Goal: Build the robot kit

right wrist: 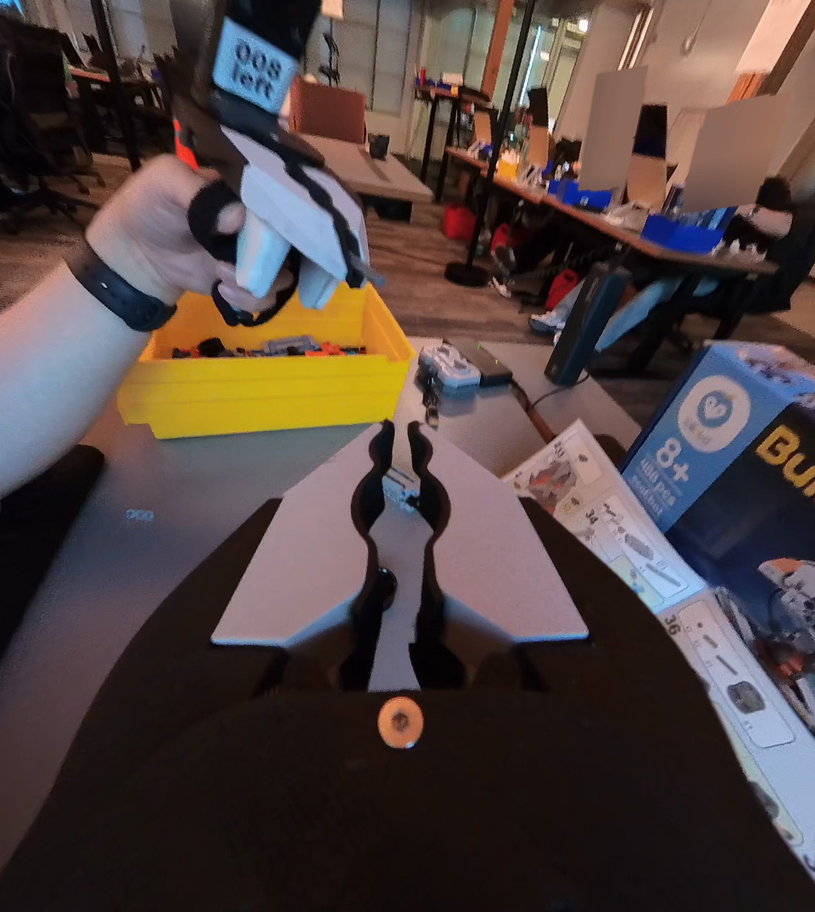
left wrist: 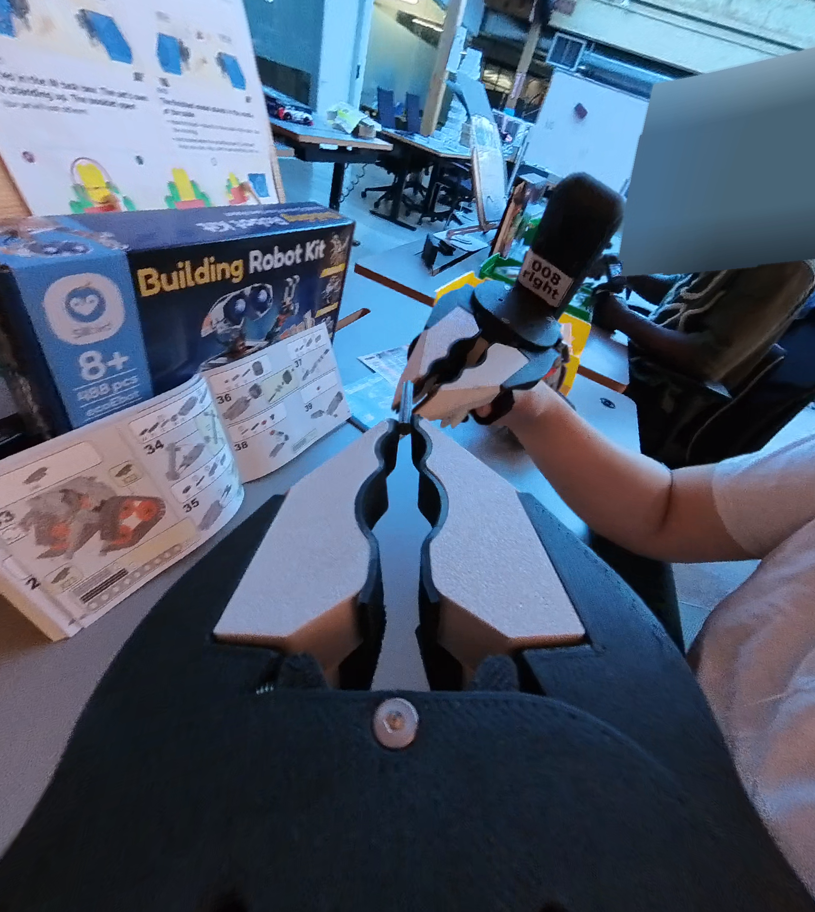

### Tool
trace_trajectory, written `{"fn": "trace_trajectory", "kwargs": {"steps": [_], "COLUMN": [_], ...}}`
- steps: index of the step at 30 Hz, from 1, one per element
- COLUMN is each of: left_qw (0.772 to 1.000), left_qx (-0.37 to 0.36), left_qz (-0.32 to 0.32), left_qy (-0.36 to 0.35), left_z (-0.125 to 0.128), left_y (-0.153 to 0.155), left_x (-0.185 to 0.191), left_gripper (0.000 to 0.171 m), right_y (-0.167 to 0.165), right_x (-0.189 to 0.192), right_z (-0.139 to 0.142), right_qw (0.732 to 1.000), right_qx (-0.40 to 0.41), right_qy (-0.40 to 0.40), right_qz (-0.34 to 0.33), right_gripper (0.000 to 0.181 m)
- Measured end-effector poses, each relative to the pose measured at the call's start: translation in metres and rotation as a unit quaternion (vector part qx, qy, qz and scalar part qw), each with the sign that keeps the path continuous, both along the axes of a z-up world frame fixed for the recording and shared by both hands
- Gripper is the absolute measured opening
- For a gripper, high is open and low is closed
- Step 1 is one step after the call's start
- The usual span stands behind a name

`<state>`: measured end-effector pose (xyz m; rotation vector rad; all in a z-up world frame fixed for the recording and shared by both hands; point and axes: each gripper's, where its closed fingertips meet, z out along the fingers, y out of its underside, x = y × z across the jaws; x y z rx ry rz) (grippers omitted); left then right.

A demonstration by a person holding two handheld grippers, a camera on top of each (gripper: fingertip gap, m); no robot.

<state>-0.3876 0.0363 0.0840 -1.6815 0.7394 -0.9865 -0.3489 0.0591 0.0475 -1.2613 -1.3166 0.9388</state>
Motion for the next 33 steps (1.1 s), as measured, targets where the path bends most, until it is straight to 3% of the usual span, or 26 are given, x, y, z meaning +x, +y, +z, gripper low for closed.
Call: {"fn": "trace_trajectory", "kwargs": {"steps": [2, 5, 8, 10, 13, 16, 22, 25, 28, 30, 33], "left_qw": [1.000, 1.000, 1.000, 0.999, 0.998, 0.997, 0.996, 0.996, 0.996, 0.996, 0.995], "left_qx": [-0.014, -0.011, 0.016, 0.029, 0.042, 0.047, 0.062, 0.061, 0.054, 0.053, 0.071], "left_qz": [0.001, 0.002, 0.018, 0.033, 0.048, 0.057, 0.053, 0.048, 0.053, 0.049, 0.036], "left_qy": [-0.010, -0.010, 0.005, 0.011, 0.016, 0.014, 0.027, 0.033, 0.038, 0.046, 0.059], "left_z": [-0.001, 0.005, 0.016, 0.023, 0.031, 0.038, 0.043, 0.041, 0.035, 0.031, 0.030], "left_y": [0.003, -0.001, -0.009, -0.016, -0.026, -0.034, -0.044, -0.044, -0.039, -0.037, -0.035], "left_x": [-0.002, -0.001, -0.005, -0.011, -0.019, -0.024, -0.023, -0.021, -0.022, -0.022, -0.016], "left_gripper": [0.002, 0.002, 0.002, 0.002, 0.003, 0.002, 0.002, 0.002, 0.002, 0.002, 0.002], "right_y": [-0.002, -0.032, -0.072, -0.083, -0.114, -0.124, -0.125, -0.128, -0.109, -0.091, -0.054], "right_x": [-0.008, -0.029, -0.052, -0.064, -0.081, -0.091, -0.094, -0.096, -0.088, -0.086, -0.064], "right_z": [-0.016, -0.047, -0.097, -0.136, -0.169, -0.195, -0.210, -0.210, -0.197, -0.151, -0.038], "right_qw": [1.000, 0.992, 0.970, 0.954, 0.934, 0.920, 0.906, 0.906, 0.914, 0.947, 0.987], "right_qx": [-0.004, -0.022, -0.023, -0.036, -0.067, -0.061, -0.006, 0.006, 0.025, -0.011, -0.117], "right_qy": [-0.028, -0.086, -0.173, -0.237, -0.276, -0.334, -0.400, -0.396, -0.379, -0.298, -0.064], "right_qz": [0.011, 0.088, 0.169, 0.180, 0.217, 0.193, 0.140, 0.149, 0.138, 0.121, 0.085], "right_gripper": [0.007, 0.013, 0.024, 0.026, 0.028, 0.028, 0.011, 0.007, 0.007, 0.006, 0.006]}}
